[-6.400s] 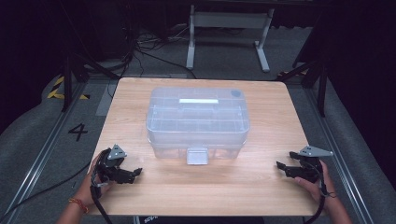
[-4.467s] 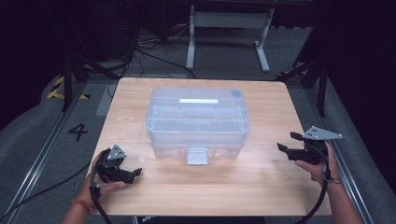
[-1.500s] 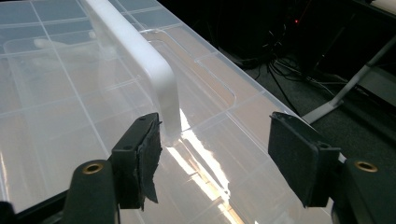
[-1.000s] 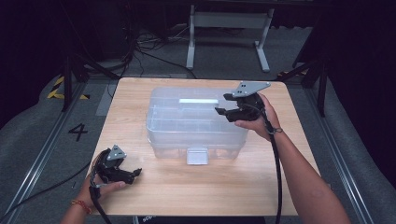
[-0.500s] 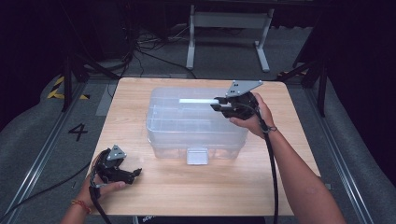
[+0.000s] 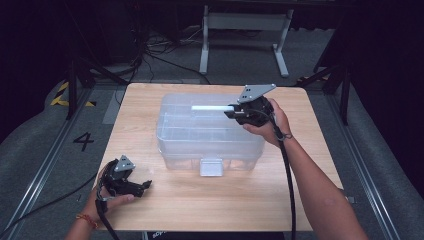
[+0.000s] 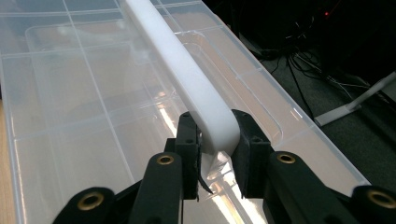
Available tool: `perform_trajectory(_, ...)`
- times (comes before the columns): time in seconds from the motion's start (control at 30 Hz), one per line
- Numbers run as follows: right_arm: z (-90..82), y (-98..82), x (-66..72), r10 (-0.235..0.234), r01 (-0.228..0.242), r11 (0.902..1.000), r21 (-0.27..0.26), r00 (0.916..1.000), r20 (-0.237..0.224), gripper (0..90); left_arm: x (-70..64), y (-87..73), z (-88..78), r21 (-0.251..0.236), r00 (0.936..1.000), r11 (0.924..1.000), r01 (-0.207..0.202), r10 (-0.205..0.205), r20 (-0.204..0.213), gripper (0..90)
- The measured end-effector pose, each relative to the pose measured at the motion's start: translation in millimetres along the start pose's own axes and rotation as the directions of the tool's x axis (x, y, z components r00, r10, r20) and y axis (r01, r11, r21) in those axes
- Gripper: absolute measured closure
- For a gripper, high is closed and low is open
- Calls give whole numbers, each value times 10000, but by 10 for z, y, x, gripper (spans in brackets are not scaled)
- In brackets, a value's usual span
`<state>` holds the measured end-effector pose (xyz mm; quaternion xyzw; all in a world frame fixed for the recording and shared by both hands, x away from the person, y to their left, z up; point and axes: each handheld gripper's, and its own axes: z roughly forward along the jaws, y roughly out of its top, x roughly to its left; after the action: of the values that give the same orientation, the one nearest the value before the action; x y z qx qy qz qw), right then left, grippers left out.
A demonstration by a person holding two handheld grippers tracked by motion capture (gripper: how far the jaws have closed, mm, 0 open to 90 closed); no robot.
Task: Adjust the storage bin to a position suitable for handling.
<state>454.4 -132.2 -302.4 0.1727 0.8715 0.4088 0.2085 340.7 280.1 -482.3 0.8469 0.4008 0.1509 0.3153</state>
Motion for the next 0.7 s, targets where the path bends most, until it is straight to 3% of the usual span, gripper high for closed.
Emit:
perform_trajectory(0.13,9,22,-30,125,-124,9999,64,9999,-68,743,5,-24,-26,-159,9996,9995,275,-275,3,45)
perform_trajectory(0.4,21,50,-105,572,-569,9983,102,9979,-316,743,63,-70,-97,-721,9975,9956,597,-621,-322,367)
perform_trajectory(0.67,24,99,-164,896,-890,9959,169,9952,-383,741,26,-10,-121,-656,9995,9974,297,-305,-116,674)
perform_trajectory(0.7,24,121,-182,917,-908,9956,245,9949,-409,741,5,31,-144,-761,10000,9971,-13,9,-51,720)
